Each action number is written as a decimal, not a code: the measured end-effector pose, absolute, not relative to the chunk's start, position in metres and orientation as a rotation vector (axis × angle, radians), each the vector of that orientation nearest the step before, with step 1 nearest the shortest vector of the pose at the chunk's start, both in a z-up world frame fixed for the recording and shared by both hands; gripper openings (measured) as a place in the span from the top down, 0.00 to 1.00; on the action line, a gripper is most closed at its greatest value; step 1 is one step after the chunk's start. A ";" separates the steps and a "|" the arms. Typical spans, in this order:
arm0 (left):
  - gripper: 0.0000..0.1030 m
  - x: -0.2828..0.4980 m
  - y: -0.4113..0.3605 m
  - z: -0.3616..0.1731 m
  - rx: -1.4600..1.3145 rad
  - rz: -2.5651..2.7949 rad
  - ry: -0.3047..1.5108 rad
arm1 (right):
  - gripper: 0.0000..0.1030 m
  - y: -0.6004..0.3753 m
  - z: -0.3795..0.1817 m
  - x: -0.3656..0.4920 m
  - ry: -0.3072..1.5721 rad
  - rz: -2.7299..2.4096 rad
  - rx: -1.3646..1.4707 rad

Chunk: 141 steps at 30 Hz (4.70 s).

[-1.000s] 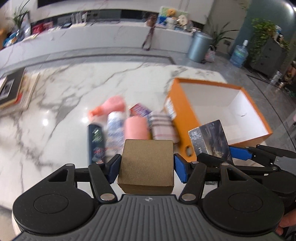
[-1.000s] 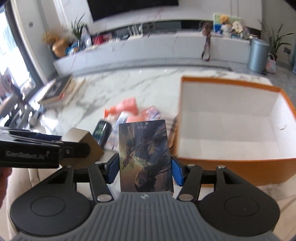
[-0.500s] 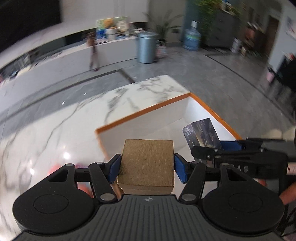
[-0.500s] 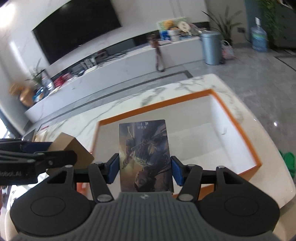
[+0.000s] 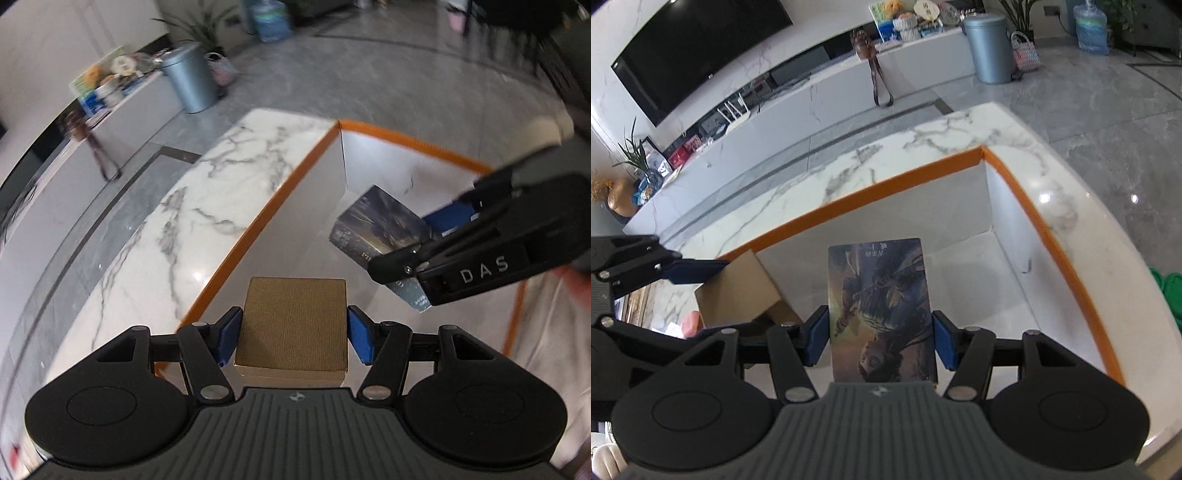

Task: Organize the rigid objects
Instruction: 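Lower the picture card into the box with the right tool while the left lowers the cube, then open both tools and withdraw them from the box, then grasp the clear acrylic cube with the left tool while the right grasps the plaid case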

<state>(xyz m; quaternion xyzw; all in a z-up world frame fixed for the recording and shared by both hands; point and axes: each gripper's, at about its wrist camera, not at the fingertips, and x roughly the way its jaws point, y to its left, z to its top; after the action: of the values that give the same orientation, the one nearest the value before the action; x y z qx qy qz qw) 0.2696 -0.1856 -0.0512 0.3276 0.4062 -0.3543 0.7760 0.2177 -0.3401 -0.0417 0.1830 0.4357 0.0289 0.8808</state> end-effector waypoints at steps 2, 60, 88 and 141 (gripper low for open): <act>0.33 0.275 -0.190 -0.062 0.776 -0.792 0.871 | 0.43 -0.338 -0.048 0.229 0.928 0.065 0.380; 0.64 0.239 -0.045 -0.056 -0.004 -0.484 0.999 | 0.41 -0.256 -0.108 0.319 1.168 0.150 0.266; 0.70 0.248 -0.058 -0.062 -0.039 -0.453 0.994 | 0.59 -0.265 -0.114 0.316 1.240 0.205 0.315; 0.47 0.094 0.026 -0.101 0.254 -0.448 1.141 | 0.60 -0.130 -0.024 0.115 0.790 0.327 -0.130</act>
<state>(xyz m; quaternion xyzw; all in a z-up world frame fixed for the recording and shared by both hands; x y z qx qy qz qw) 0.0938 0.0255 -0.1010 0.1187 0.5340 -0.2096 0.8105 0.1152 -0.1303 -0.0243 -0.0632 0.3829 0.1583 0.9079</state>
